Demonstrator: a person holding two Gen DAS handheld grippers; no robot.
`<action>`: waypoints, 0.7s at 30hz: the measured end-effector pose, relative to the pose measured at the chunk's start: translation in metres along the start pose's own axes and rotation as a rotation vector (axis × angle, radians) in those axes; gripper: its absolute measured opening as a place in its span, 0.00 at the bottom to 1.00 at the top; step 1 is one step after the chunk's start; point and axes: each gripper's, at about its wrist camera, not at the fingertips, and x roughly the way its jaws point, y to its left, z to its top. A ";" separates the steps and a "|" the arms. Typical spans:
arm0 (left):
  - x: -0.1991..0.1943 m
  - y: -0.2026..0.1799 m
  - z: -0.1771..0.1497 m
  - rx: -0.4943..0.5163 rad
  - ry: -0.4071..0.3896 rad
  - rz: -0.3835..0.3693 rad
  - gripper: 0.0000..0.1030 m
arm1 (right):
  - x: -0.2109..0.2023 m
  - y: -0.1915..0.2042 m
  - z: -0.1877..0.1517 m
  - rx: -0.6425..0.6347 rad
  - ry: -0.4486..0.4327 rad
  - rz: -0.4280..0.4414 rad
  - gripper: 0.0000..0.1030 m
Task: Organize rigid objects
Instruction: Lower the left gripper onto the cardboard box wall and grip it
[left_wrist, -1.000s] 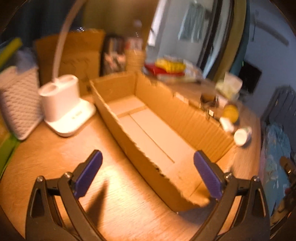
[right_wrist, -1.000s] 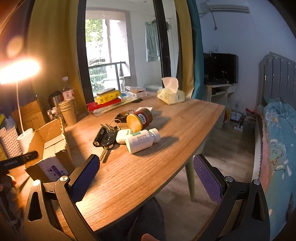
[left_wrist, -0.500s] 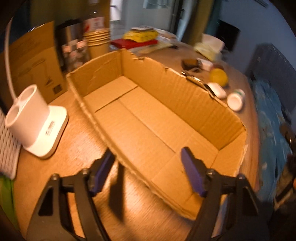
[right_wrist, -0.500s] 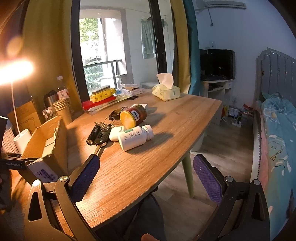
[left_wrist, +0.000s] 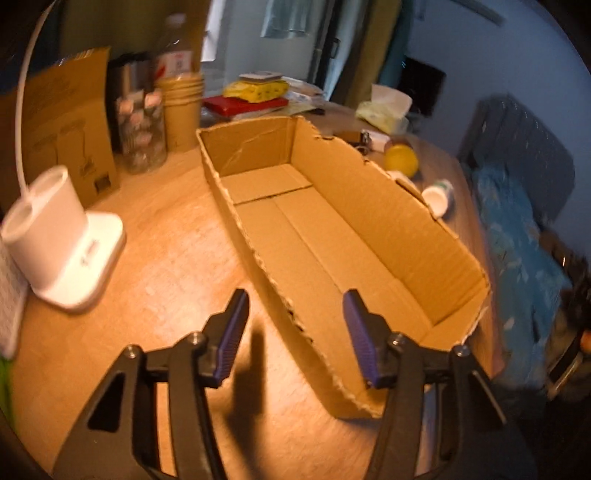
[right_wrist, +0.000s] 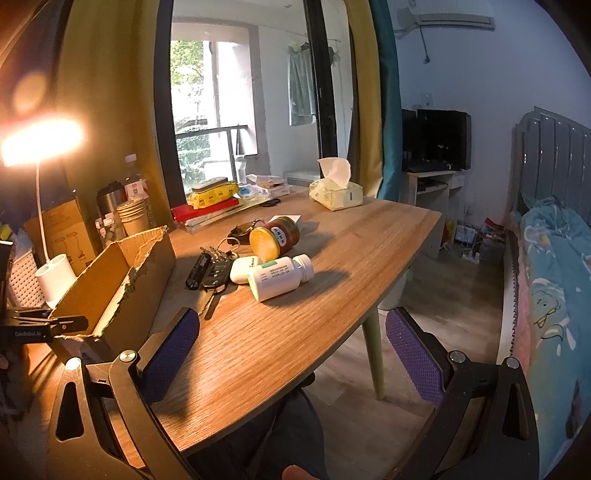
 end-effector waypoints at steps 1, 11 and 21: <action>0.001 0.001 0.000 -0.012 -0.005 -0.008 0.54 | -0.001 0.003 -0.001 -0.004 0.000 0.002 1.00; -0.001 -0.001 0.000 -0.010 -0.024 0.000 0.40 | -0.016 0.024 -0.010 -0.046 -0.002 0.036 1.00; -0.008 -0.008 0.010 0.079 -0.010 0.075 0.11 | -0.022 0.018 -0.006 -0.034 -0.023 0.022 1.00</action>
